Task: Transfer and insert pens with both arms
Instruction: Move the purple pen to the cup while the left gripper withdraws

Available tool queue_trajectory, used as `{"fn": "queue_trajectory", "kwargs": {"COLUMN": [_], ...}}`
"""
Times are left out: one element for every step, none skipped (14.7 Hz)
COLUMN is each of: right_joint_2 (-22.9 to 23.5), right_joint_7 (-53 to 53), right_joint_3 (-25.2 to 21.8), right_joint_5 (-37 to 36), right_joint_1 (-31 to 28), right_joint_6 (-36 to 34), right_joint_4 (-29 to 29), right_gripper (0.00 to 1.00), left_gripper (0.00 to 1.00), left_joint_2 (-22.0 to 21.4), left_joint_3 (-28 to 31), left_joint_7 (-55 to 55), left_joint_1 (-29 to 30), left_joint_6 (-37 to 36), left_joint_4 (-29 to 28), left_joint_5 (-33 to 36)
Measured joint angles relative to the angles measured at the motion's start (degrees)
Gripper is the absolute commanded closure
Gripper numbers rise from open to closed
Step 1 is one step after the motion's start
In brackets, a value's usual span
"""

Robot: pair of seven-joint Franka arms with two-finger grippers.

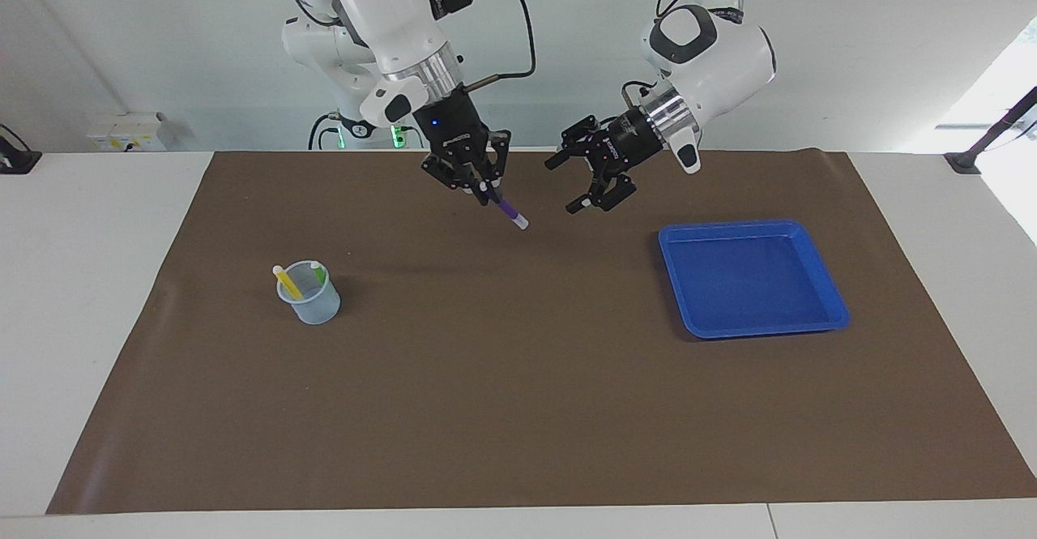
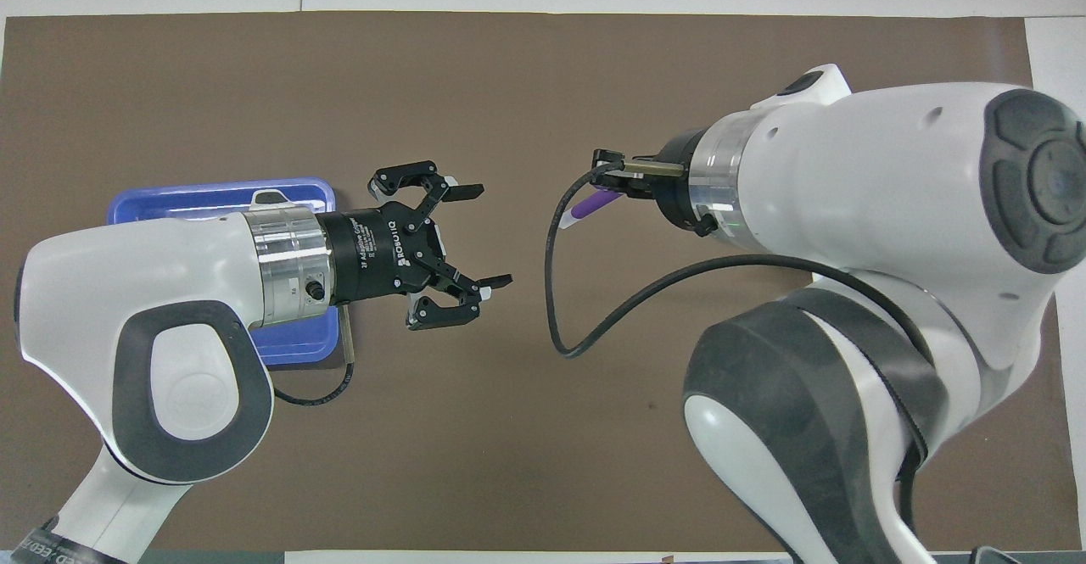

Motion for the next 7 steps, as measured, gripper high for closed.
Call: {"fn": "queue_trajectory", "kwargs": {"right_joint_2": [-0.02,-0.09,-0.19,-0.27,-0.31,-0.33,-0.38], "right_joint_7": [-2.31,-5.32,-9.12,-13.21,-17.76,-21.93,-25.56], "right_joint_3": [-1.31,-2.96,-5.14,-7.64,-10.42,-12.99,-15.39], "right_joint_5": [-2.30,-3.64,-4.20,-4.37,-4.43,-4.43,-4.43], "right_joint_1": [0.01,0.00,-0.01,-0.06,-0.14,-0.25,-0.36], "right_joint_6": [0.00,0.00,0.05,0.07,0.07,0.07,0.07], "right_joint_4": [-0.64,-1.39,-2.22,-2.84,-3.29,-3.66,-4.11], "right_gripper": [1.00,1.00,1.00,1.00,1.00,1.00,1.00], "left_gripper": [0.00,0.00,0.00,0.00,0.00,0.00,0.00], "left_joint_2": [0.00,0.00,0.00,0.01,0.01,0.01,0.01], "left_joint_3": [0.19,0.33,0.38,0.44,0.49,0.52,0.53], "left_joint_7": [0.00,0.04,0.11,0.11,0.07,0.06,0.06], "left_joint_1": [0.91,2.02,3.29,4.28,4.89,5.28,6.06], "left_joint_6": [-0.02,-0.04,-0.08,-0.20,-0.27,-0.27,-0.28], "left_joint_4": [-0.29,-0.52,-0.72,-0.85,-0.92,-0.96,-1.02], "left_joint_5": [0.08,1.04,3.99,8.28,12.79,16.22,18.61]}}
